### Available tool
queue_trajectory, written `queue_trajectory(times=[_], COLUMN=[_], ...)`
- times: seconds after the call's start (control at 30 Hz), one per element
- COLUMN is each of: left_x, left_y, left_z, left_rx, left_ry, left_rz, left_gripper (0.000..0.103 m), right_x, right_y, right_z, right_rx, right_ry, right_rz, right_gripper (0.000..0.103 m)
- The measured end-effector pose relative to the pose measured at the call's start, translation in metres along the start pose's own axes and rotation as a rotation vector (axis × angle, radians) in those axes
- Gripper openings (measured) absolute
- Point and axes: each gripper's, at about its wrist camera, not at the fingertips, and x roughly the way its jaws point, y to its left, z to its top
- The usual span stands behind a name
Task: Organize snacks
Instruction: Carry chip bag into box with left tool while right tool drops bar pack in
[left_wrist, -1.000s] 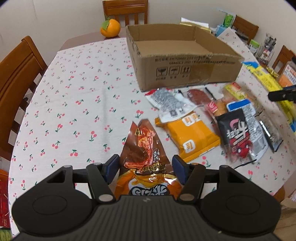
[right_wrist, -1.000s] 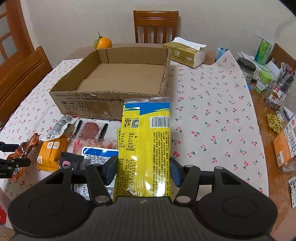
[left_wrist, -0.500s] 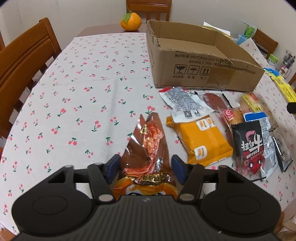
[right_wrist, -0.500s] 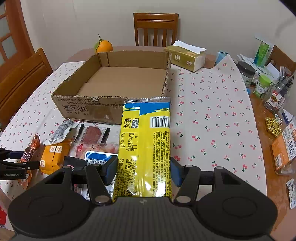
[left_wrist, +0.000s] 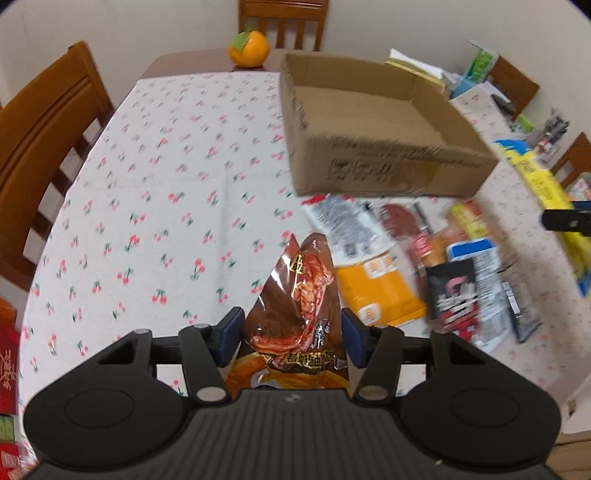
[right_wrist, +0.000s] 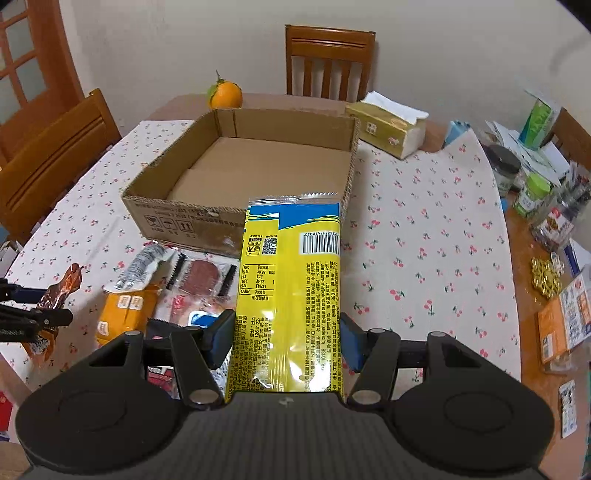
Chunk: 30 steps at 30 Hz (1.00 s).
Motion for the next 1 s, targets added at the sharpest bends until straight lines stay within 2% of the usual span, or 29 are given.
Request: queue_trajectory(times=[0.23, 0.4, 0.73, 0.93, 1.0], left_x=[-0.027, -0.024, 0.039, 0.082, 0.090], left_y=[-0.019, -0.036, -0.061, -0.065, -0.062], left_z=[0.053, 0.102, 0.190, 0.227, 0.232], left_rx=[0.090, 0.124, 0.109, 0.060, 0.046], left_ry=[-0.052, -0.107, -0.130, -0.149, -0.164], left_rz=[-0.033, -0.062, -0.068, -0.034, -0.011], left_gripper=[0.055, 0.055, 0.055, 0.056, 0.061], right_x=[-0.005, 0.000, 0.019, 0.026, 0.028], right_y=[0.003, 0.000, -0.011, -0.018, -0.020], right_z=[0.028, 0.050, 0.075, 0.082, 0.084], right_rx=[-0.017, -0.012, -0.029, -0.033, -0.027], right_ry=[-0.030, -0.061, -0.089, -0.087, -0.083], right_rz=[0.035, 0.059, 0.068, 0.057, 0.054], right_gripper=[0.063, 0.063, 0.063, 0.063, 0.063])
